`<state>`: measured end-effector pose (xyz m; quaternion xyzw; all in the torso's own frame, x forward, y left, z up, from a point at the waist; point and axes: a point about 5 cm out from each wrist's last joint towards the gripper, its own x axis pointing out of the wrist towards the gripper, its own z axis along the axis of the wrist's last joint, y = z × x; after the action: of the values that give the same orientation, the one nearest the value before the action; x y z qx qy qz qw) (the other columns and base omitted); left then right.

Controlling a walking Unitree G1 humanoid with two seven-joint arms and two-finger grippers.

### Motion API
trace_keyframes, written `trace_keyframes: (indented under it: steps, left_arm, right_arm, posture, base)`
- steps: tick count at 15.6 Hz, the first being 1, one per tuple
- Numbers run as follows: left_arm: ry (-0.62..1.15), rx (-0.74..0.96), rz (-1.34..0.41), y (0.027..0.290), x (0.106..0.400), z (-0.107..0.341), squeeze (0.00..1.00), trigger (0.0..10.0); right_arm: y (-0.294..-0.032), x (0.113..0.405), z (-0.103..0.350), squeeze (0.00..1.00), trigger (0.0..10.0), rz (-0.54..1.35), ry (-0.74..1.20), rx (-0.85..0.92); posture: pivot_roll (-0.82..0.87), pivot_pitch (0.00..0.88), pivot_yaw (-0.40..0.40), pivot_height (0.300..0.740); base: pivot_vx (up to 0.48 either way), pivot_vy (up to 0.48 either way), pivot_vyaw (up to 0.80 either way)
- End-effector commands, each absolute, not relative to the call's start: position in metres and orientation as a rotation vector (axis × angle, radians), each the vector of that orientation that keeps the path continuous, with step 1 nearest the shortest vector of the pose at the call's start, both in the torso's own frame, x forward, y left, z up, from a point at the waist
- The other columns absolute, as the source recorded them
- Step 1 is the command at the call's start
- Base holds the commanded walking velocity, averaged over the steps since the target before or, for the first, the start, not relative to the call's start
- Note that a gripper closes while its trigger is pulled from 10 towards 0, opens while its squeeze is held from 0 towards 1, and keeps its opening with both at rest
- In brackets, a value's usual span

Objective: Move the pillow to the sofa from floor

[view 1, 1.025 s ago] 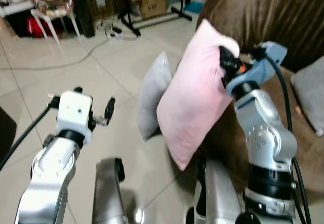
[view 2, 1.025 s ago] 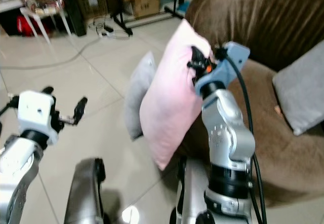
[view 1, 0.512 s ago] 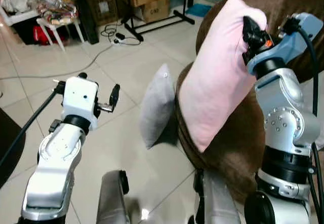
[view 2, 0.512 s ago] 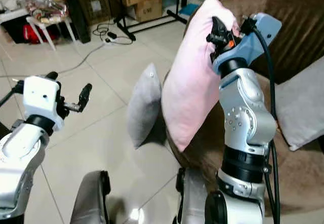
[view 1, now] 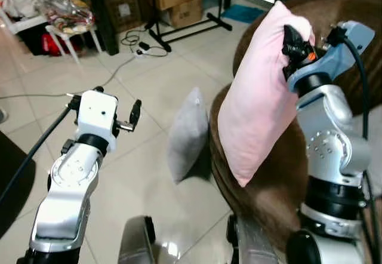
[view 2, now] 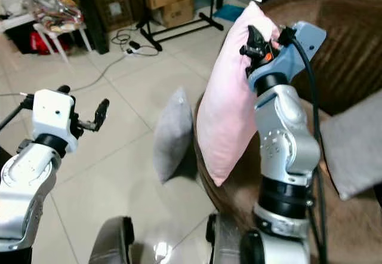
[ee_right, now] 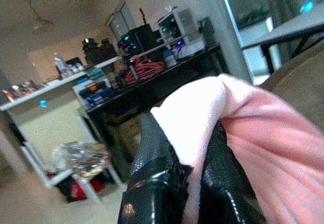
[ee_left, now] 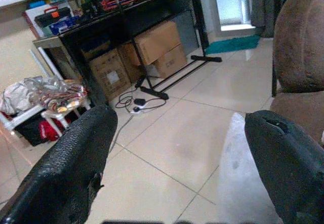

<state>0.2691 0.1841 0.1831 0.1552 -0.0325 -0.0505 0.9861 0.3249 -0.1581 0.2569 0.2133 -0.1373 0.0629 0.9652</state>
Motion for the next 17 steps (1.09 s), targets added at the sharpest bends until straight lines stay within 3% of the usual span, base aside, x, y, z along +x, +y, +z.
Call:
trace_keyframes:
  steps: [1,3,9,17]
  left_arm:
    - [-0.048,0.329,-0.087,0.186,0.268,0.178,0.0,10.0]
    - [-0.015,0.363,-0.077,0.19,0.263,0.167,0.0,10.0]
    - [-0.037,0.367,-0.067,0.19,0.266,0.172,0.0,10.0]
    - [-0.024,0.388,-0.102,0.184,0.272,0.167,0.0,10.0]
  right_arm:
    - [-0.154,0.324,0.247,0.0,10.0,0.158,-0.246,0.417]
    - [-0.151,0.317,0.216,0.0,10.0,0.146,-0.155,0.3]
    - [-0.154,0.316,0.209,0.0,10.0,0.076,-0.144,0.332]
    - [-0.17,0.311,0.192,0.0,10.0,-0.038,-0.062,0.269]
  posture:
    - [-0.05,0.0,0.007,0.665]
    - [-0.04,0.0,0.001,0.685]
    - [-0.05,0.0,0.011,0.74]
    - [-0.07,0.0,0.028,0.74]
  base:
    - [0.0,0.0,0.0]
    - [0.0,0.0,0.0]
    - [0.0,0.0,0.0]
    - [0.0,0.0,0.0]
